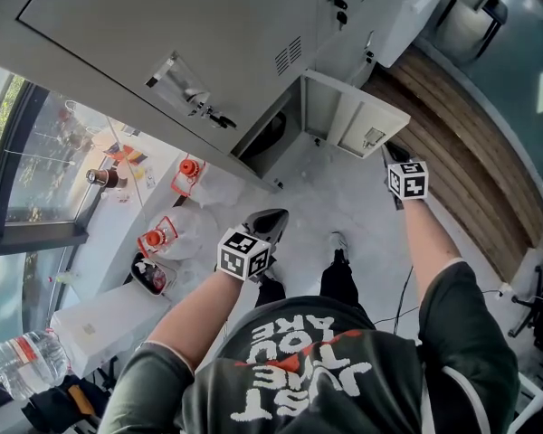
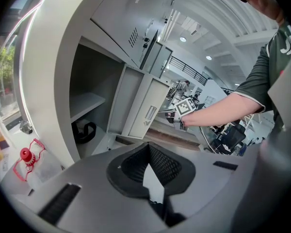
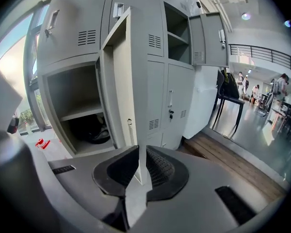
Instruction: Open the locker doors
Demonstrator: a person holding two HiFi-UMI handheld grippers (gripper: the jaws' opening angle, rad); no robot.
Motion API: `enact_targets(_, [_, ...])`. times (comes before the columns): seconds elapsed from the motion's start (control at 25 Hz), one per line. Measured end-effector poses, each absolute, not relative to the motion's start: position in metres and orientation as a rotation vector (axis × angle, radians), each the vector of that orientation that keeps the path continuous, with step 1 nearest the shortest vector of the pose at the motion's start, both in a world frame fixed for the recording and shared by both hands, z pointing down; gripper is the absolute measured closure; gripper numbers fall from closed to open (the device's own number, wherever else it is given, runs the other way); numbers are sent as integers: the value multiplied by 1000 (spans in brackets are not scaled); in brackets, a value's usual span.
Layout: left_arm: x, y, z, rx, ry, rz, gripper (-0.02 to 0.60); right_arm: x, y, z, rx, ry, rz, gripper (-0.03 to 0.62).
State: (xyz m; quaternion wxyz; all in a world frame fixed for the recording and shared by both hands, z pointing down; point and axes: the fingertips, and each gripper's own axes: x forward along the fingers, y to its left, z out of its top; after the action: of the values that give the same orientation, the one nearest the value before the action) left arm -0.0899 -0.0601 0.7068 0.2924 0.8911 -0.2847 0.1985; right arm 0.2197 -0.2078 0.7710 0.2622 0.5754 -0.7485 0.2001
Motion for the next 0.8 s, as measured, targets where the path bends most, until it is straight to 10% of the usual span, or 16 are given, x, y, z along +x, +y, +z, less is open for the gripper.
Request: enact_targets(0.8, [-79, -63, 700, 2377, -764, 514, 575, 241, -211, 775, 1659, -1948, 672, 526])
